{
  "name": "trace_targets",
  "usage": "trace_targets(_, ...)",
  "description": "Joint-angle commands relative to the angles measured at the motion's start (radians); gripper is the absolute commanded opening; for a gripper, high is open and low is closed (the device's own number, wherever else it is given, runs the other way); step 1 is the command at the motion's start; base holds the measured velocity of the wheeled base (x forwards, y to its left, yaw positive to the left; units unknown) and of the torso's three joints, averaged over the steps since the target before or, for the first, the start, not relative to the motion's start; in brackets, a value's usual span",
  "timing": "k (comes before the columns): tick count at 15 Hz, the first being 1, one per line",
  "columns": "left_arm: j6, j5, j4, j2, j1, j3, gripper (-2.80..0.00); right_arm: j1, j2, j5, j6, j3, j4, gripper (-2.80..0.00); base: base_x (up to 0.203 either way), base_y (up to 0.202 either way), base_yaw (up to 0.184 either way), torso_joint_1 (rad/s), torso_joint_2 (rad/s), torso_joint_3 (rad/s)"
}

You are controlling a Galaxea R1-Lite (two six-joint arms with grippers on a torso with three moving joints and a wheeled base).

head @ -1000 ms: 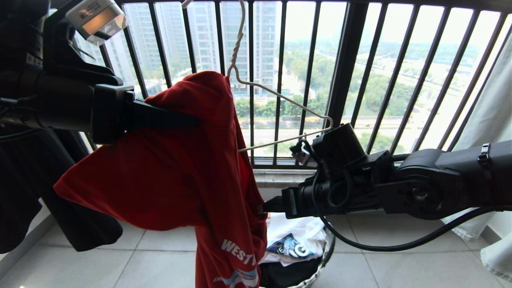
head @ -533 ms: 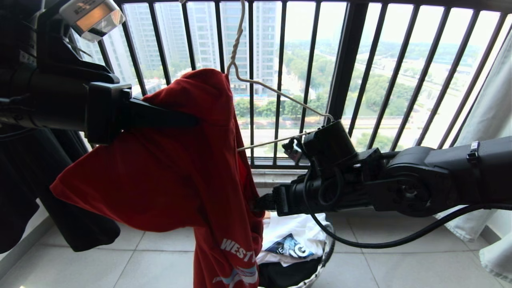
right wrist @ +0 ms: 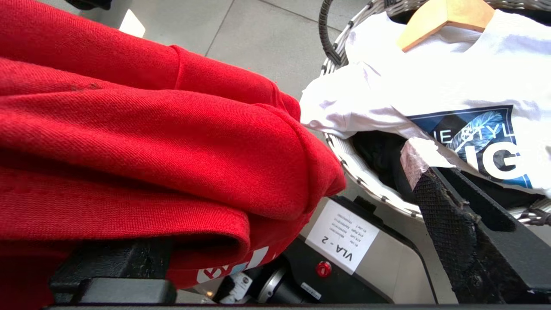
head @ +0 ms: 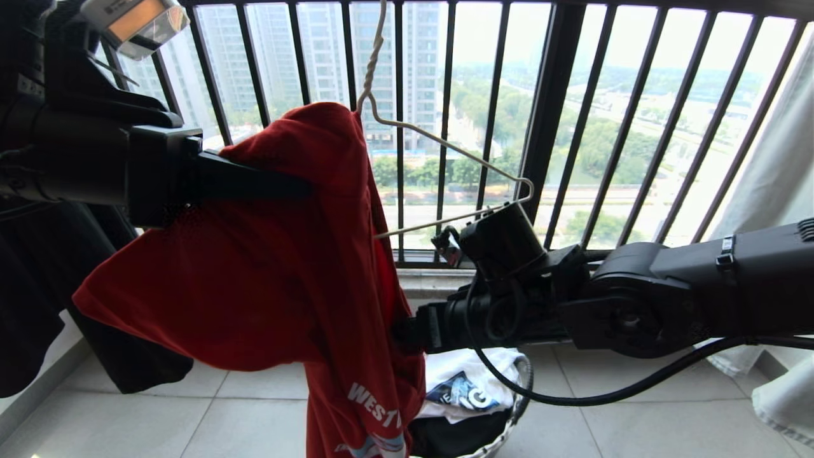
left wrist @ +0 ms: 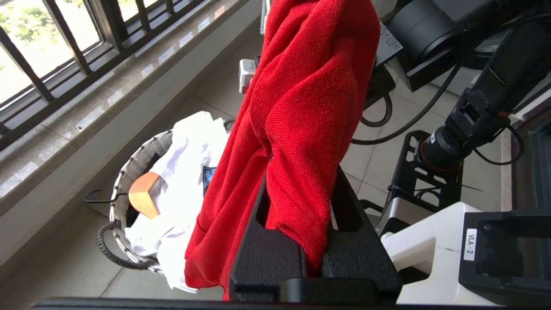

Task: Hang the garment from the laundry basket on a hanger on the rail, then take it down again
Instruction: Hang the clothes on the clothes rack

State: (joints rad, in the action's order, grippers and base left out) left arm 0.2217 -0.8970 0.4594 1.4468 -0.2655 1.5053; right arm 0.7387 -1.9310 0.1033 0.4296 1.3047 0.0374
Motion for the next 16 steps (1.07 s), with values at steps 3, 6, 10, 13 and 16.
trace_targets(3, 0.001, -0.005, 0.002, -0.009, 0.002, 0.001, -2.8, 0.002, -0.014, -0.029, 0.001, 0.002, 0.004, -2.8, 0.0, 0.0, 0.0, 0.0, 0.0, 0.0)
trace_targets(6, 0.002, 0.0, 0.002, -0.009, 0.003, 0.003, -2.8, 0.002, -0.001, -0.034, 0.001, -0.005, 0.006, -2.8, 0.0, 0.0, 0.0, 0.0, 0.0, 0.0)
trace_targets(10, 0.004, 0.001, 0.002, -0.002, 0.021, 0.001, -2.8, -0.006, 0.059, -0.085, -0.004, -0.046, 0.008, -2.8, 0.0, 0.0, 0.0, 0.0, 0.0, 0.0)
trace_targets(13, 0.001, -0.002, 0.004, -0.012, 0.049, -0.017, -2.8, -0.057, 0.117, -0.088, -0.008, -0.095, 0.007, -2.8, 0.0, 0.0, 0.0, 0.0, 0.0, 0.0)
trace_targets(16, 0.005, -0.002, 0.002, -0.034, 0.052, -0.054, -2.8, -0.129, 0.122, -0.087, -0.011, -0.097, 0.004, -2.8, 0.0, 0.0, 0.0, 0.0, 0.0, 0.0)
